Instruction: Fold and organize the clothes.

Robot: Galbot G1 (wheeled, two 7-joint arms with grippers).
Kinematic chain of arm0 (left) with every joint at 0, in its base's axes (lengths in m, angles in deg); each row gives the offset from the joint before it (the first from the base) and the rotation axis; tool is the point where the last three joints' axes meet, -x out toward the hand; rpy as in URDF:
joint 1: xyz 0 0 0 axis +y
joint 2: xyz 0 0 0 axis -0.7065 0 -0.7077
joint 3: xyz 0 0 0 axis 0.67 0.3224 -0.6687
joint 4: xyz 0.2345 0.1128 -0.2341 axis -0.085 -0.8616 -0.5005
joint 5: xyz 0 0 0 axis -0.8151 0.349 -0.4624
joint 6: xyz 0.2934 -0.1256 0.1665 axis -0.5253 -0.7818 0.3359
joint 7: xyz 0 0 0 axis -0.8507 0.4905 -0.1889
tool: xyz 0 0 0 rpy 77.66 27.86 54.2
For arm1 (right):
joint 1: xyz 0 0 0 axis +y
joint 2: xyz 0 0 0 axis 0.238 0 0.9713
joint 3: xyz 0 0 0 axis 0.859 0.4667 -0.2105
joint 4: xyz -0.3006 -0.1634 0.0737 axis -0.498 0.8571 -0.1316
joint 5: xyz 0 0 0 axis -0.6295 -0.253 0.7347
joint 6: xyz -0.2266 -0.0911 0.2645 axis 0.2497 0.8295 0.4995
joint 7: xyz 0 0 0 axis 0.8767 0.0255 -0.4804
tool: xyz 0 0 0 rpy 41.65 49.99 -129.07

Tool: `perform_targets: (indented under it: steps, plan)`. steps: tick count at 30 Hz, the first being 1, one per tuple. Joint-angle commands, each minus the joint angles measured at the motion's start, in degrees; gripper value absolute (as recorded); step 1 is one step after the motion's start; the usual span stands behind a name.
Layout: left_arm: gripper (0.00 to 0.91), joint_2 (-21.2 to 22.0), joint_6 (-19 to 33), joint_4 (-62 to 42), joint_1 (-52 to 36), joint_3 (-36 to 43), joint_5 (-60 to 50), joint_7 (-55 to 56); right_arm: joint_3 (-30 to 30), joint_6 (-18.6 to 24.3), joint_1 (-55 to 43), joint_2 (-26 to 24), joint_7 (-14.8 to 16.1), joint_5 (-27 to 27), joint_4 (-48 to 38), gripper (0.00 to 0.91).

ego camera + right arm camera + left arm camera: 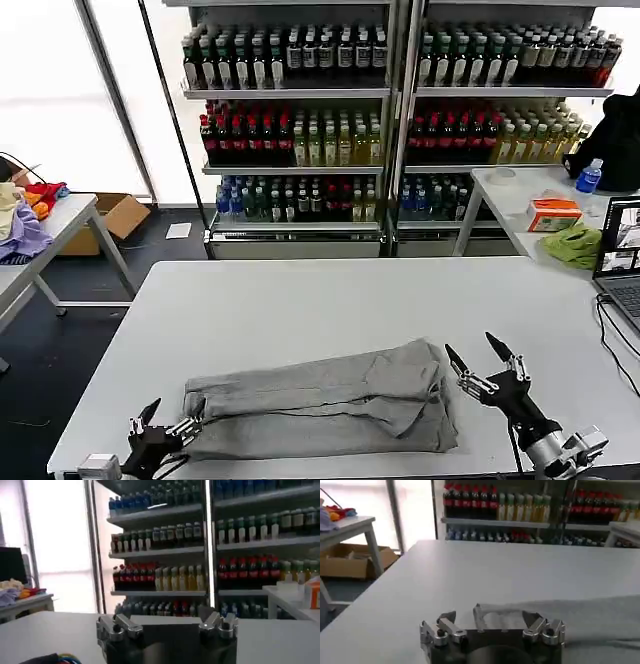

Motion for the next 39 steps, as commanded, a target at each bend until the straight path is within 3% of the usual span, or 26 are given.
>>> perform_targets:
  steps: [1, 5, 7, 8, 10, 11, 18, 20, 30, 39]
  plan:
    - [0.907, 3.35, 4.02, -2.75, -2.94, 5.77, -3.72, 2.82, 0.11, 5.14, 0.43, 0.24, 1.47, -1.28, -1.56, 0.907]
    - [0.897, 3.46, 4.05, -5.67, -4.60, 5.33, -4.12, 2.16, -0.35, 5.03, 0.99, 0.08, 1.74, -0.75, -1.23, 0.907]
    - [0.786, 3.42, 4.11, -7.23, -5.09, 4.83, -3.93, 2.00, -0.53, 5.01, 1.17, 0.01, 1.79, -0.58, -1.12, 0.907]
    - [0.605, 3.40, 4.27, -7.72, -5.16, 4.62, -3.93, 1.72, -0.59, 4.98, 1.31, -0.02, 1.87, -0.45, -1.02, 0.907]
    - [0.111, 3.40, 4.45, -8.37, -4.89, 4.73, -4.21, 1.76, -0.59, 4.67, 1.36, -0.07, 1.83, 0.08, -0.81, 0.907]
    - [0.071, 3.37, 4.22, -8.20, -4.39, 4.91, -4.18, 1.20, -0.56, 4.53, 1.30, -0.08, 1.87, 0.38, -0.70, 0.907]
    - [0.060, 4.07, 3.26, -8.54, -3.76, 5.86, -5.09, -0.06, -0.49, 3.90, 0.78, -0.21, 1.81, 1.22, -0.29, 0.907]
    - [0.000, 4.12, 3.21, -8.79, -3.91, 5.88, -5.11, -0.64, -0.63, 3.60, 0.79, -0.26, 1.84, 1.78, -0.03, 0.907]
    - [0.000, 3.44, 3.42, -8.70, -5.72, 5.27, -3.55, -2.22, -0.88, 3.05, 0.84, -0.36, 1.79, 3.54, 0.58, 0.907]
    - [0.010, -1.35, 2.20, -9.27, -11.42, -6.89, 2.02, -2.79, -1.47, 2.39, 0.03, -1.32, 1.59, 5.09, 0.71, 0.907]
